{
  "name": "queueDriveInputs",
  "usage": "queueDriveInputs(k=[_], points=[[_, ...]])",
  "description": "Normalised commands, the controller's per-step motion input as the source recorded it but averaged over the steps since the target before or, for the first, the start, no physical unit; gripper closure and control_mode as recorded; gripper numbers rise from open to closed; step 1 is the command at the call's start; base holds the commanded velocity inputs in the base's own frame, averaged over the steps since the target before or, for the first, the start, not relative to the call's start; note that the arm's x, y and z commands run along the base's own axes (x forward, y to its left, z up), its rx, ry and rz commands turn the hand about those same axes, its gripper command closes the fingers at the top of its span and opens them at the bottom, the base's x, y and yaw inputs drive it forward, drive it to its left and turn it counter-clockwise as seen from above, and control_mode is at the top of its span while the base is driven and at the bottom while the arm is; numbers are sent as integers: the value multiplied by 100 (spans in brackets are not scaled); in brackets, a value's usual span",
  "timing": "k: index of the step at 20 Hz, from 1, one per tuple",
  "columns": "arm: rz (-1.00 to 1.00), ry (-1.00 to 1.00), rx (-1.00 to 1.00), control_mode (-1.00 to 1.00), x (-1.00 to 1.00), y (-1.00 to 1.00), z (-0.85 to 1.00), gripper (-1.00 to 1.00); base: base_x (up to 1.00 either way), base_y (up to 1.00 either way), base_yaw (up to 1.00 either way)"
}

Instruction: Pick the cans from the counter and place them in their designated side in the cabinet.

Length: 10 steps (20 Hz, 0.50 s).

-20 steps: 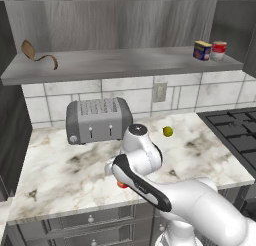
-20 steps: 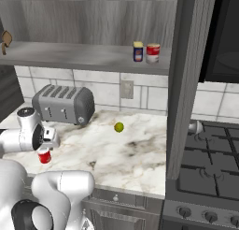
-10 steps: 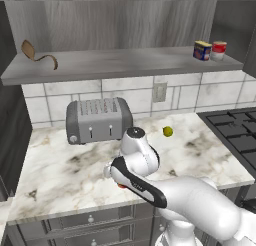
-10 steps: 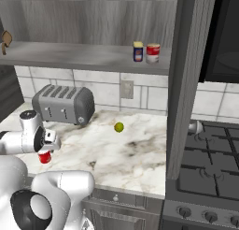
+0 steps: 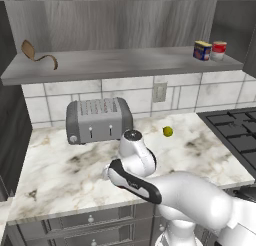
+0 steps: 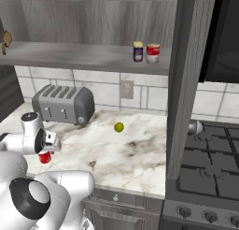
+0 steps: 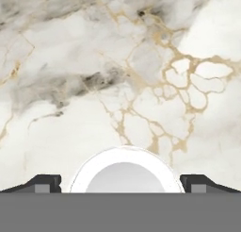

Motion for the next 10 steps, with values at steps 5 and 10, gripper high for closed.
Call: queueDriveInputs(k=[5, 10], points=[[0, 0, -1, -100, 6, 1, -13, 100, 0, 0, 0], [0, 0, -1, -100, 0, 0, -4, 100, 0, 0, 0]])
